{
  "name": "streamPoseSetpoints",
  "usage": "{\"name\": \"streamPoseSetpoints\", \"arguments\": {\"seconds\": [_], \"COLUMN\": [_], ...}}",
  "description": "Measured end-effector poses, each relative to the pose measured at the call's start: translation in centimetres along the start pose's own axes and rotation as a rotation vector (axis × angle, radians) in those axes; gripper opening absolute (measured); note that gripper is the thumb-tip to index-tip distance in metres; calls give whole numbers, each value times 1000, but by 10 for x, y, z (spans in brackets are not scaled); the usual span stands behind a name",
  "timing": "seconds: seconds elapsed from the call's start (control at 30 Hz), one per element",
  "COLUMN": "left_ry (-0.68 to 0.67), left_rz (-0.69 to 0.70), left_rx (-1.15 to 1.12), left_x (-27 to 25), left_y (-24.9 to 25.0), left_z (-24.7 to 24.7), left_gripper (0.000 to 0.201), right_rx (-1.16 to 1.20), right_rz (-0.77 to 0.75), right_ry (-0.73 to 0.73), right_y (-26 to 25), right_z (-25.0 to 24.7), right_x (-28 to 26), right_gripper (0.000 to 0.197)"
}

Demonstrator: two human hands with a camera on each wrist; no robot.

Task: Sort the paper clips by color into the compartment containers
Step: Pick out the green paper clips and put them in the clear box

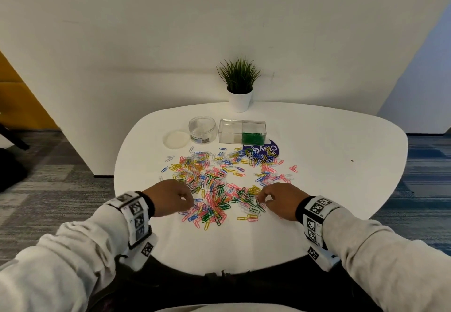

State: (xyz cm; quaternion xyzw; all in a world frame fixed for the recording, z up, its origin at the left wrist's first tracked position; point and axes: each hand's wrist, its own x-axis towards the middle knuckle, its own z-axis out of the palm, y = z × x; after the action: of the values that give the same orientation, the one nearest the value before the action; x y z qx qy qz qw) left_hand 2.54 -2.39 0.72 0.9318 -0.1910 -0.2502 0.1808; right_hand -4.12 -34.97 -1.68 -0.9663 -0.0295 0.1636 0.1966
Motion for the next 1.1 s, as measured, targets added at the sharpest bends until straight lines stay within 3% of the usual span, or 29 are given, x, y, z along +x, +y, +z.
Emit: {"name": "streamPoseSetpoints", "arguments": {"seconds": [0.07, 0.13, 0.33, 0.53, 0.8, 1.1], "left_ry": [-54, -78, -1, 57, 33, 71], "left_rz": [88, 153, 115, 116, 197, 155], "left_rx": [318, 410, 461, 404, 455, 492], "left_x": [-4, -4, -3, -3, 5, 7], "left_y": [4, 7, 7, 7, 27, 10], "left_z": [9, 16, 17, 16, 41, 34], "left_gripper": [25, 30, 31, 14, 19, 28], "right_rx": [-45, -88, -175, -233, -269, -266], "right_rz": [-25, -24, -44, -81, -136, -173], "right_ry": [-24, -18, 38, 10, 32, 12], "right_y": [2, 3, 3, 2, 5, -2], "right_z": [2, 2, 4, 10, 10, 8], "right_x": [-2, -3, -4, -2, -2, -6], "right_gripper": [23, 23, 25, 21, 23, 14]}}
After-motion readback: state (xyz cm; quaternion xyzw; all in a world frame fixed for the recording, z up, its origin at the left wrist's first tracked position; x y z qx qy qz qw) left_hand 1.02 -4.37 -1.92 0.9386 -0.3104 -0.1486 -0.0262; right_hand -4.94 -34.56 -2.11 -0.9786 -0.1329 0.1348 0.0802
